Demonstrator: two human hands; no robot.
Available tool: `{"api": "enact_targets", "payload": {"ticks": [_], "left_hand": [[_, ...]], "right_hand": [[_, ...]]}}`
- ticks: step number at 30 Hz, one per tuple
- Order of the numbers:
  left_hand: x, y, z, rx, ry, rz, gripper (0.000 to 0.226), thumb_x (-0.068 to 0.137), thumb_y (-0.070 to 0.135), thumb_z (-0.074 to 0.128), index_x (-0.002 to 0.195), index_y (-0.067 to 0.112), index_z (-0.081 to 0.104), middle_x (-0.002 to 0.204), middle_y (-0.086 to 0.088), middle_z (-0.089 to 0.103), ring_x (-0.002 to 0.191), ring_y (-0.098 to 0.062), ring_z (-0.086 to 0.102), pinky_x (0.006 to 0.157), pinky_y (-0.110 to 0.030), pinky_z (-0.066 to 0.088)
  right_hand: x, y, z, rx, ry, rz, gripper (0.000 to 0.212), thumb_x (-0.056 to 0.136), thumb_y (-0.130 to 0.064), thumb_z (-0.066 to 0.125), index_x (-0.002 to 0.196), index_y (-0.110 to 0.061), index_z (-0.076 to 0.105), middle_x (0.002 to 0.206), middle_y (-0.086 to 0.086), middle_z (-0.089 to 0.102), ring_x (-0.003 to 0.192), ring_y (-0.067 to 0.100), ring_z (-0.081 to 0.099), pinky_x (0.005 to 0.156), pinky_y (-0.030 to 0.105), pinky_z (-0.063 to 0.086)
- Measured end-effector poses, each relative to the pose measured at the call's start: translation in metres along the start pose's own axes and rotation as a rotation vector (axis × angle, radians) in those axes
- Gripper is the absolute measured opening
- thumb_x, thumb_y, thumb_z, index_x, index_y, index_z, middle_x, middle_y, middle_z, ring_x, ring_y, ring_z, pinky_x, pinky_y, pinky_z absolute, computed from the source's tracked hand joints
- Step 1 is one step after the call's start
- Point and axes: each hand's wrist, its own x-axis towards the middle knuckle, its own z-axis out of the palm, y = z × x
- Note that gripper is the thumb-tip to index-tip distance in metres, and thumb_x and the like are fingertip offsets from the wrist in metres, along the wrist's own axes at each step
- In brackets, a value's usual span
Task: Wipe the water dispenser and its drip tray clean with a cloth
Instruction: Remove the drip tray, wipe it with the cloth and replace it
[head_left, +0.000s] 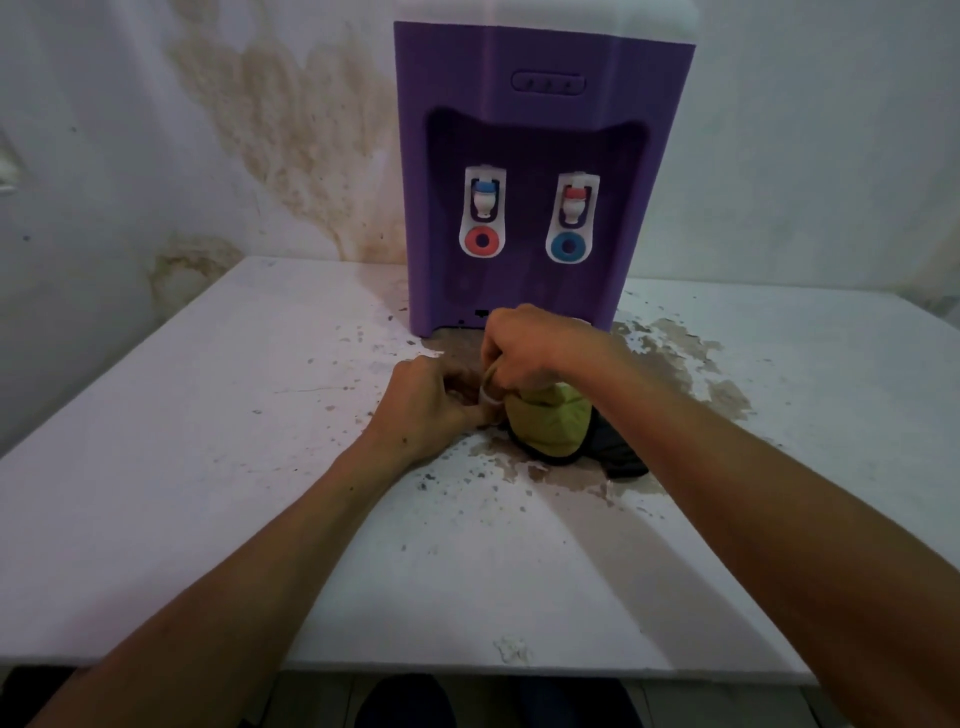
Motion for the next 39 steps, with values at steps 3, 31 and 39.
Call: {"api": "enact_targets", "payload": {"ticks": [3,31,39], "left_hand": [[0.003,-0.004,-0.001,0.002,-0.025,-0.019,0.029,0.071,0.041,0.088,0.089,0.02,0.081,0.077,0.01,0.075,0.07,0.001,0.067,0.069,-0.02,0.053],[0.002,-0.001,0.0,-0.08,-0.019,-0.071,0.041,0.066,0.051,0.089,0.091,0.02,0.079,0.075,0.011,0.074,0.069,-0.003,0.068,0.066,-0.02,0.057],[0.004,-0.006,-0.001,-0.073,-0.01,-0.047,0.038,0.065,0.054,0.09,0.084,0.023,0.078,0.073,0.012,0.073,0.069,-0.001,0.067,0.062,-0.017,0.052]], "right_hand": [[0.002,0.008,0.016,0.063,0.08,0.004,0.025,0.083,-0.021,0.073,0.077,-0.029,0.05,0.101,0.005,0.054,0.091,0.023,0.057,0.067,0.033,0.046],[-0.009,0.033,0.015,0.049,0.157,-0.081,0.015,0.087,-0.023,0.074,0.1,-0.029,0.074,0.108,0.002,0.061,0.102,0.018,0.05,0.072,0.03,0.044],[0.004,0.024,0.029,-0.074,0.219,-0.121,0.025,0.083,-0.014,0.071,0.084,-0.031,0.052,0.098,0.005,0.056,0.09,0.027,0.059,0.061,0.032,0.043]]}}
